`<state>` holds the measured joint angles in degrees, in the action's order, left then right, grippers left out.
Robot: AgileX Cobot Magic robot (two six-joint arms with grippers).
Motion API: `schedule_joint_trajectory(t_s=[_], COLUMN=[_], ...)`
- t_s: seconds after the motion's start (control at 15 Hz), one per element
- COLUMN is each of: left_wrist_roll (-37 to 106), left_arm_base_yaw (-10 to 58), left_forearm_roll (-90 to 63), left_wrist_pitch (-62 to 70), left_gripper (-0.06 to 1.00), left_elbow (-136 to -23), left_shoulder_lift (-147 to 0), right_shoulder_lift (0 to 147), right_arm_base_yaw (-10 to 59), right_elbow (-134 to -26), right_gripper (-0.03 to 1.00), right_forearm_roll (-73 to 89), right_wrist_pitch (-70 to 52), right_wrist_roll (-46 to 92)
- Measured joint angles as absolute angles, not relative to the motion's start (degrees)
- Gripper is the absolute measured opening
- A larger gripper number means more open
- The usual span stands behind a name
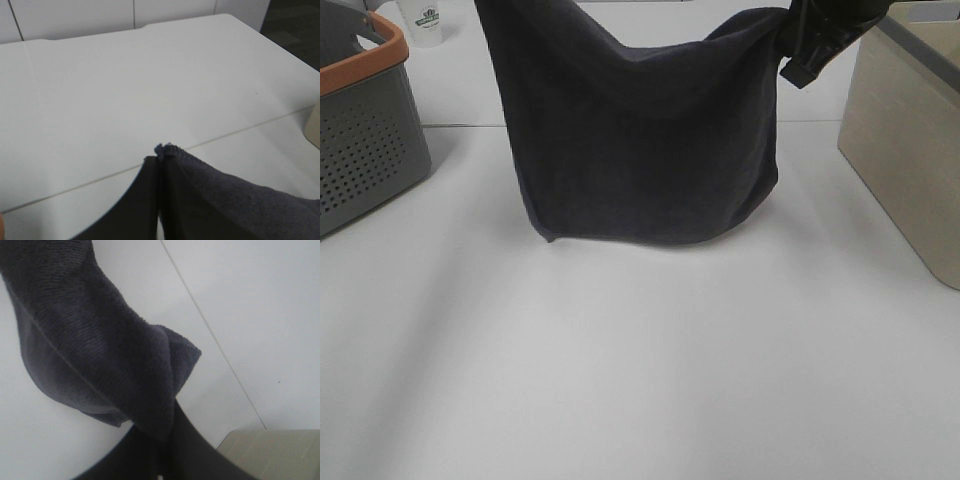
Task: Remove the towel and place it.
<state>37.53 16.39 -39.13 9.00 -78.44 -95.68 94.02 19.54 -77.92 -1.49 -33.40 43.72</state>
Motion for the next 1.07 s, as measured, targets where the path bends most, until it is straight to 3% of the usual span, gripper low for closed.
schedule_joint_trajectory(t_s=[0.47, 0.67, 0.73, 0.93, 1.07], left_wrist_roll=[37.7, 29.1, 19.1, 12.5, 11.6], left_arm_base_yaw=[16.4, 16.4, 16.1, 15.7, 15.8], left_forearm_roll=[-35.8, -20.5, -6.8, 3.2, 4.9], left_wrist_pitch=[-14.4, -22.5, -27.4, -22.9, -19.4], left_gripper=[0.0, 0.0, 0.0, 0.0, 0.0], left_elbow=[-78.7, -85.1, -87.7, -87.8, -84.0], left_shoulder_lift=[-105.7, -112.7, -117.0, -118.7, -117.7], right_shoulder_lift=[104.1, 112.1, 116.0, 116.6, 114.4], right_arm_base_yaw=[16.0, 15.0, 14.6, 14.4, 14.4], right_elbow=[-82.8, -91.0, -93.4, -89.3, -80.3], right_gripper=[0.02, 0.02, 0.02, 0.02, 0.02], right_forearm_roll=[-1.6, -0.6, 0.0, 0.7, 1.8], right_wrist_pitch=[-11.5, -6.8, -6.2, -5.1, -0.7], right_wrist_roll=[32.5, 30.4, 29.5, 28.5, 28.5])
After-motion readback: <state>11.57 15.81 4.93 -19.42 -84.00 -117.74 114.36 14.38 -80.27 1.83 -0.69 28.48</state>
